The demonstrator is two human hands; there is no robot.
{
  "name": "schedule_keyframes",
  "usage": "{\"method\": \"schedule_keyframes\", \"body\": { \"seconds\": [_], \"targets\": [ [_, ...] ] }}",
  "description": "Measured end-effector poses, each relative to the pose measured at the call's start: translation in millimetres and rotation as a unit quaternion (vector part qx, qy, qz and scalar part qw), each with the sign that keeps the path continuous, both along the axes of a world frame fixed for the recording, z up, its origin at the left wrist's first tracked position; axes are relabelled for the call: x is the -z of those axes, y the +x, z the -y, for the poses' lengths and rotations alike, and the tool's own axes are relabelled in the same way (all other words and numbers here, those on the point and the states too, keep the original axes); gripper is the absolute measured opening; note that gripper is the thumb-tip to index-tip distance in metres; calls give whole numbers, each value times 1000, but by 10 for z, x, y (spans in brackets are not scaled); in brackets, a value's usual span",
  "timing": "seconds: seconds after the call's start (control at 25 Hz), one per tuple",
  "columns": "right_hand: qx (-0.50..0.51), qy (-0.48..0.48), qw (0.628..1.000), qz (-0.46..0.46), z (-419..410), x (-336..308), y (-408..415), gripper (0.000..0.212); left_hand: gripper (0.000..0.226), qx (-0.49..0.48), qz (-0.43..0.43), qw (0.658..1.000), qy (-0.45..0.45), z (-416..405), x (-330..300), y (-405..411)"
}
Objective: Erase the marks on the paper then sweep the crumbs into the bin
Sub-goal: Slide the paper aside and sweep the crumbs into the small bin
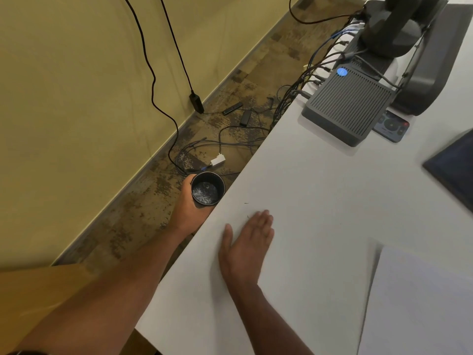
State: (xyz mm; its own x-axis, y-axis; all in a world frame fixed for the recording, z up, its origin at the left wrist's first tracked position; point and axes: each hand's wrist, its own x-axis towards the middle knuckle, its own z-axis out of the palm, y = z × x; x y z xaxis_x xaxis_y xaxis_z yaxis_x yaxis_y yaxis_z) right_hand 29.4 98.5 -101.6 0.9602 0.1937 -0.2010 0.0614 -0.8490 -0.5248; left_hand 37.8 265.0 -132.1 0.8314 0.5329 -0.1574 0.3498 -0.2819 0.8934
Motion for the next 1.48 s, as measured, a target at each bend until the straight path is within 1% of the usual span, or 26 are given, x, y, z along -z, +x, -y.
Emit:
{"method": "schedule_keyframes", "body": {
  "seconds": [0.08,0.12,0.16,0.2,0.24,0.28,0.32,0.4,0.48,0.56,0.64,0.72,0.76,0.84,0.88,0.92,0.96,1.04,1.08,1.12,1.16,1.2,1.28,1.36,1.4,1.48],
  "targets": [
    [-64,15,998,-2,-197,-40,70,72,91,-4,-1,1000,4,5,5,0],
    [-100,51,994,-8,-268,-58,104,69,90,-7,-5,1000,4,7,9,-1],
    [-127,107,986,-23,-305,-80,146,66,90,-11,-8,1000,0,11,3,-1],
    [-131,167,976,-38,-298,-113,191,63,89,-12,-7,1000,-4,15,-3,2],
    [-109,216,969,-43,-247,-132,221,62,90,-10,-2,1000,-8,17,-15,4],
    [-64,239,968,-33,-163,-126,236,61,91,-7,4,1000,-10,10,-17,8],
    [-11,229,973,-13,-47,-97,234,62,92,-4,6,1000,-11,5,-14,9],
    [61,125,990,20,189,-16,161,66,93,4,4,1000,-4,-9,3,9],
    [55,22,998,17,242,31,7,74,91,7,7,1000,13,-32,44,0],
    [12,-21,1000,13,91,44,-94,76,93,5,9,1000,26,-46,82,-14],
    [-30,-32,999,8,-195,38,-67,74,92,-3,5,1000,23,-46,104,-18],
    [-77,-13,997,-1,-481,7,25,66,86,-10,-6,1000,-2,-17,86,-17],
    [-101,21,995,-3,-597,-10,86,62,78,-10,-12,1000,-15,-5,79,-11],
    [-144,130,981,-18,-693,-80,195,57,64,-9,-17,999,-36,8,77,-6],
    [-147,181,972,-19,-667,-107,215,56,64,-10,-14,999,-46,10,62,-7],
    [-130,205,970,-7,-595,-106,207,56,73,-12,-10,999,-50,8,47,-17],
    [-91,190,978,13,-495,-90,186,57,85,-11,-7,999,-45,3,28,-28],
    [5,87,996,32,-286,-30,76,64,99,-3,-7,1000,-19,-19,34,-39],
    [28,36,999,21,-228,-9,12,68,102,0,-12,1000,-7,-36,67,-45],
    [27,5,1000,7,-225,8,-32,70,102,3,-18,1000,1,-34,72,-42],
    [6,-7,1000,-4,-285,6,-40,72,100,0,-22,1000,0,-30,78,-38],
    [-26,-5,1000,-15,-390,-8,-12,71,95,-6,-21,1000,-20,-16,54,-34],
    [-102,39,994,-24,-629,-59,82,69,85,-15,-5,996,-87,48,-20,-26],
    [-156,141,977,-49,-784,-132,169,65,85,-22,1,993,-112,66,-55,-31],
    [-159,197,965,-66,-783,-172,205,63,85,-24,-3,993,-115,62,-60,-28],
    [-110,275,953,-66,-588,-227,262,61,91,-20,-18,997,-77,18,-28,-27]
  ]
}}
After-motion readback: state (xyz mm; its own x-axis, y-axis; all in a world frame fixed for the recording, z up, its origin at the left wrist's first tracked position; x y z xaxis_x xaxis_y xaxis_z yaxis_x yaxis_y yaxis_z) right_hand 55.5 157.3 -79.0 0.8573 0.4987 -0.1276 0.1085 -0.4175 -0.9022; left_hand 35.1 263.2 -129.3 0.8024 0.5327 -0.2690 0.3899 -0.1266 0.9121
